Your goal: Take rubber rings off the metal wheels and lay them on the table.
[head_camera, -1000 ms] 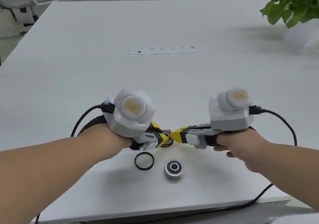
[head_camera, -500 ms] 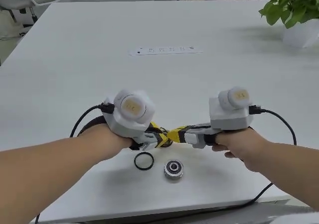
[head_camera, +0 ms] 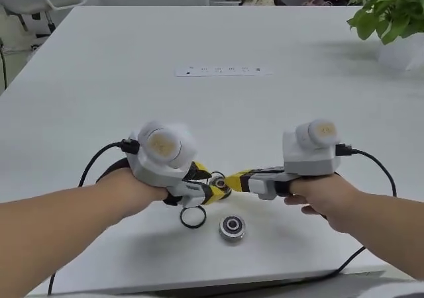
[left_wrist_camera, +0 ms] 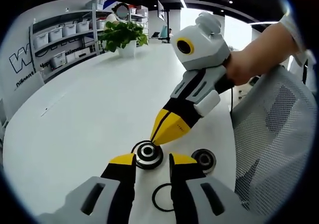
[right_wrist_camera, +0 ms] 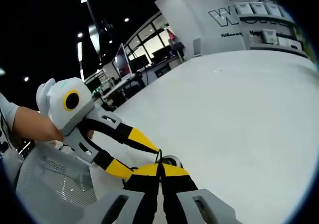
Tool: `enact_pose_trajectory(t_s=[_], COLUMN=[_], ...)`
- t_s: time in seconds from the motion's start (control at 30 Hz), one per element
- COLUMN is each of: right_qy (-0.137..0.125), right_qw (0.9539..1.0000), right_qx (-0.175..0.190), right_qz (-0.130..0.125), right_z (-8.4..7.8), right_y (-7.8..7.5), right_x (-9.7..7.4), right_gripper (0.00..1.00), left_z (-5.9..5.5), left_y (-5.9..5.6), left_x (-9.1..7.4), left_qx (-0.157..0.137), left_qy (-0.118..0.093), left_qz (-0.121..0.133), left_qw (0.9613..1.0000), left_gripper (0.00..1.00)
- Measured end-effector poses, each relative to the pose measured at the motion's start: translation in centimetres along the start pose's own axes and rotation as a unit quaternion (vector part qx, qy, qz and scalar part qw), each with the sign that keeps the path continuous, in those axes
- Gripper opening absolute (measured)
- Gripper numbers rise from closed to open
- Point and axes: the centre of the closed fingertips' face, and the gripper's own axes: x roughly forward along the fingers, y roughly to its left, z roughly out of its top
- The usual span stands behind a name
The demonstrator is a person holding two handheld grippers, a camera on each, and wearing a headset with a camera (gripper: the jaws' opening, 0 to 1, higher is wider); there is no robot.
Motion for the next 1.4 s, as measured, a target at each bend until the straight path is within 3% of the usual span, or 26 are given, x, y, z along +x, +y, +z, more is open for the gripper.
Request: enact_pose_trajectory(t_s=[0.17,0.67,0.9,1.4], right_qy=[-0.009,-0.013,-0.006,0.032], right_qw=[0.9999,0.9995,0.999,0.9963], right_qx=[0.004,0.008,0.006,0.007], right_qz=[0.004,0.027,0.044,0.08], right_z=[0.4,0.7,0.5,-1.2], right_y=[0.2,2.0,3.3,5.4], right_x=[-0.3,-0.6,-0.2,0.9], right_gripper=[0.0,0.0,0.0,0.0], left_z=[0.4,1.5,0.7,-0.7], left_y=[-0.1,-0.5,-0.8,-1.5], left_x=[-1.3,-5.7,-7.4,-9.8], left_qx=[0.006,-0.019,-0.021,-0.02], left_qy=[-0.012,-0.063,-0.063,-0.065], left_qz=[-0.001,0.009,0.015,0.025], left_qw=[0.9999,0.9978,0.9977,0.9974], left_gripper=[0.27,0.51,0.66,0.75])
